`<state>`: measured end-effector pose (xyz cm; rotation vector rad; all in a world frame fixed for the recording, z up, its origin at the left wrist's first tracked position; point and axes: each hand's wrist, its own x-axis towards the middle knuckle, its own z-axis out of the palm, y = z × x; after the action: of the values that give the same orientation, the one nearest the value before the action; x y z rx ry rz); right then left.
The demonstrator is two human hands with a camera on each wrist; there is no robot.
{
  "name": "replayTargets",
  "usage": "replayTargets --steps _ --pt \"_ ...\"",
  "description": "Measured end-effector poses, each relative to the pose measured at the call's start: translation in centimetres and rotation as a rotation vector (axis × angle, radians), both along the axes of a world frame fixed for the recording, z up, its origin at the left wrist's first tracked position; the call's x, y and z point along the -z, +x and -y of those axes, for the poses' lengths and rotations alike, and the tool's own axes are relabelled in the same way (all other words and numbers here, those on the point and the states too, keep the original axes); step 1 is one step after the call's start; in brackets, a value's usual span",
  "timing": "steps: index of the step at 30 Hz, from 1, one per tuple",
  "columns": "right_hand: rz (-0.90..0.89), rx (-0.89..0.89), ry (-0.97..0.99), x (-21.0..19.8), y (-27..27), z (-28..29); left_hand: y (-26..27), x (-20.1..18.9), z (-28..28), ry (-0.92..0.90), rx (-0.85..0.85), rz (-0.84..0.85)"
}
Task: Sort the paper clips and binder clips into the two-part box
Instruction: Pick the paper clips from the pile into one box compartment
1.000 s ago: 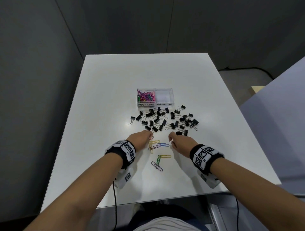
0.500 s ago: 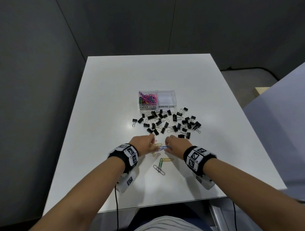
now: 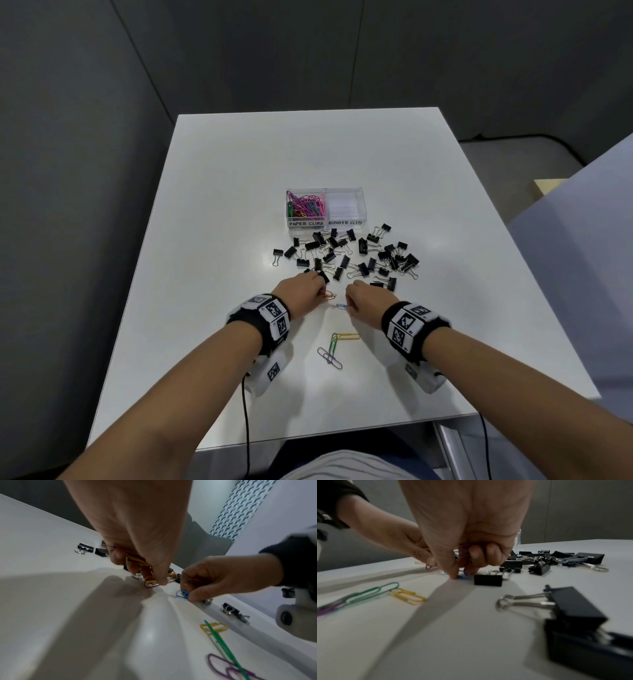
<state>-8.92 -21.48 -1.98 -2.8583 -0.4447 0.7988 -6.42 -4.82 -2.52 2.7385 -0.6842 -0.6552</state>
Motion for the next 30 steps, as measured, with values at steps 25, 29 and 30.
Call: replayTargets --steps 25,29,30 --pt "0.0 0.019 -0.037 0.3 -5.2 -1.6 -2.9 -0.3 -2.4 0.003 -0.133 -0.061" --pt "-0.045 0.079 0.031 0.2 -3.2 -0.9 -2.9 -0.3 -2.5 -0.025 -0.153 -0.096" --pt "-0.041 0.073 0.027 0.3 -2.6 -0.9 -2.9 -0.5 -2.5 -0.047 -0.165 -0.117"
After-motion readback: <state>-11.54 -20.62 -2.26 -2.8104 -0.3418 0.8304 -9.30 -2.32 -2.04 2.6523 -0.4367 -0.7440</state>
